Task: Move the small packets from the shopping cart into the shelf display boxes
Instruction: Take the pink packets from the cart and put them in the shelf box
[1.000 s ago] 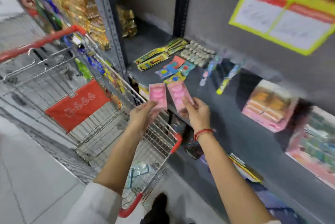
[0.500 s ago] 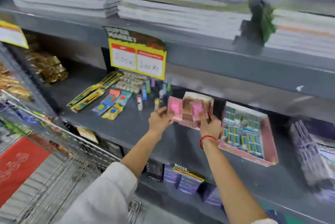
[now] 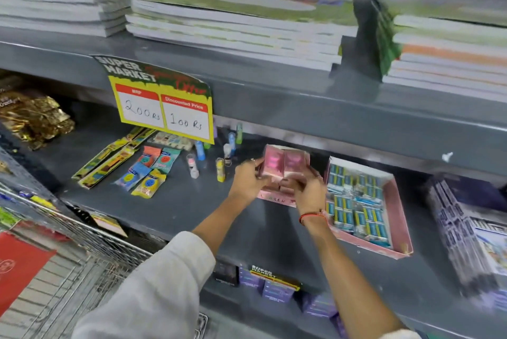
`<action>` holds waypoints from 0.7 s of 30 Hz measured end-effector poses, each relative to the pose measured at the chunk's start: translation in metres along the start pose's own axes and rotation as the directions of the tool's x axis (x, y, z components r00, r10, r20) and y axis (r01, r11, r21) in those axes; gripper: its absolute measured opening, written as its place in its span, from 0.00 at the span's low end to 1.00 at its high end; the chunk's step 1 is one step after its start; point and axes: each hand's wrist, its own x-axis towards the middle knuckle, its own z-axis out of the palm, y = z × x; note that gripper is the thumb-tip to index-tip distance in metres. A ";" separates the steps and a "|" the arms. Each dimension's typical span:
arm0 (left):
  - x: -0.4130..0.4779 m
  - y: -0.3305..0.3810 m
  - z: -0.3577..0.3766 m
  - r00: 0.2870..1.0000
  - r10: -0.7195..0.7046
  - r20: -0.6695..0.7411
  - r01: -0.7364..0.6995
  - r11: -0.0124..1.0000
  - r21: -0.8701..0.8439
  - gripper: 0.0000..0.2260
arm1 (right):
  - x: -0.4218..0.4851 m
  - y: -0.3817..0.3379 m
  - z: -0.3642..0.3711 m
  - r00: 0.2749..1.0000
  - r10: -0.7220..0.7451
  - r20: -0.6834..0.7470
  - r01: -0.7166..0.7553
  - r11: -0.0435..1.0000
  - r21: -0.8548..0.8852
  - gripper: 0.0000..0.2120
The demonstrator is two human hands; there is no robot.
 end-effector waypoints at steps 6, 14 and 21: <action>0.017 -0.007 -0.007 0.999 -0.021 0.043 0.006 0.945 0.326 0.18 | 0.008 0.008 0.002 1.000 -0.012 -0.008 0.009 0.976 -0.217 0.17; 0.013 -0.014 -0.007 0.999 0.015 0.036 -0.026 0.939 0.342 0.25 | 0.000 0.000 0.007 0.994 -0.061 -0.092 0.031 0.953 -0.302 0.18; -0.022 -0.032 -0.057 0.983 0.108 -0.150 -0.058 0.950 0.306 0.17 | -0.031 -0.059 0.039 0.929 -0.332 -0.165 0.306 0.938 -0.162 0.09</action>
